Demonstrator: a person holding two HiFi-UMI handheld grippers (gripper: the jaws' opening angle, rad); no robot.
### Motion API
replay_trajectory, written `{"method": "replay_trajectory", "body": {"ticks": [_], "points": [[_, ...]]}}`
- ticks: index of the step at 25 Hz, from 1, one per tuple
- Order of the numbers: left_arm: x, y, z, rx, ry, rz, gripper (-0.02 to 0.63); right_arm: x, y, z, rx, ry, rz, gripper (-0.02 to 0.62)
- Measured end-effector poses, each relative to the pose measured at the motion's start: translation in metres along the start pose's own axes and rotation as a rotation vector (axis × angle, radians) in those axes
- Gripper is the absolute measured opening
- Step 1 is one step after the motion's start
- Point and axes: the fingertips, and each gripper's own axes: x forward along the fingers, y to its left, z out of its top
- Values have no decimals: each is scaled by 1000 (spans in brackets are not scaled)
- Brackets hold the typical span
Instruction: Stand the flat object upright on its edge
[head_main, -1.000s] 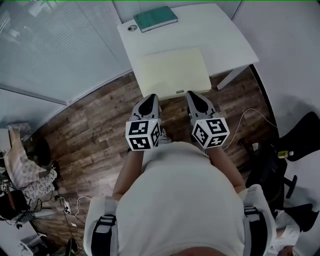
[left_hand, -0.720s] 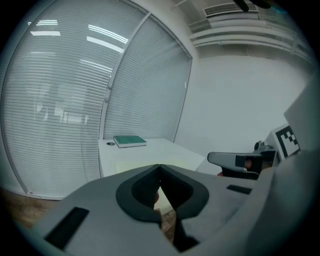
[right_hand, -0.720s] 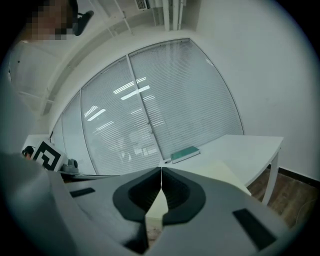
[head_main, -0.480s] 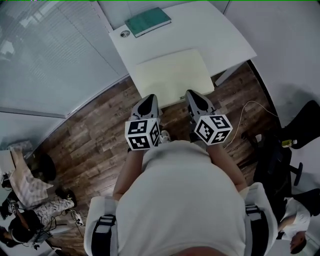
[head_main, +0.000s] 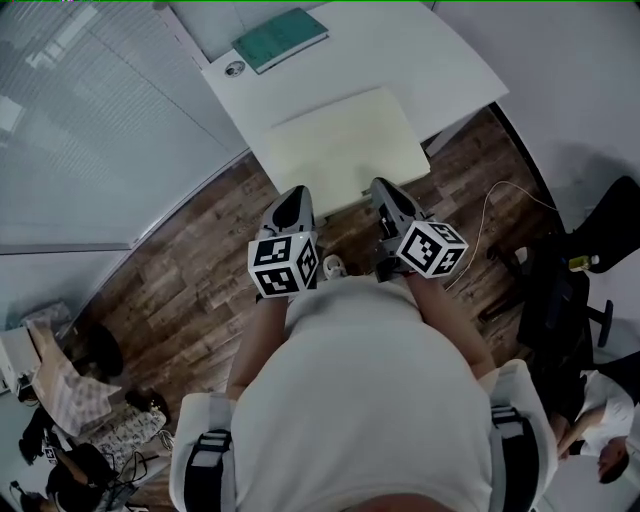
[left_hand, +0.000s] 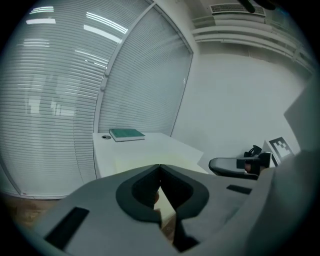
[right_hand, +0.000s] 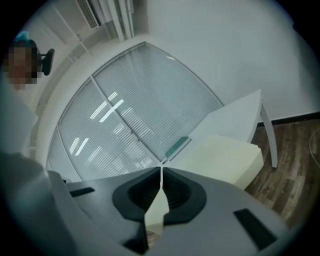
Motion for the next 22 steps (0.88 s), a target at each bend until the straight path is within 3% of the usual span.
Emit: {"method": "replay_trajectory", "body": {"ticks": [5, 9, 14, 22], "points": [[7, 0, -8, -12, 24, -5, 18, -1, -21, -18, 201, 11, 12, 56], [9, -2, -12, -12, 37, -6, 20, -3, -37, -30, 398, -6, 27, 191], [13, -4, -15, -13, 52, -2, 18, -5, -59, -39, 549, -33, -4, 352], [8, -4, -20, -9, 62, 5, 20, -1, -87, -64, 726, -17, -60, 404]]}}
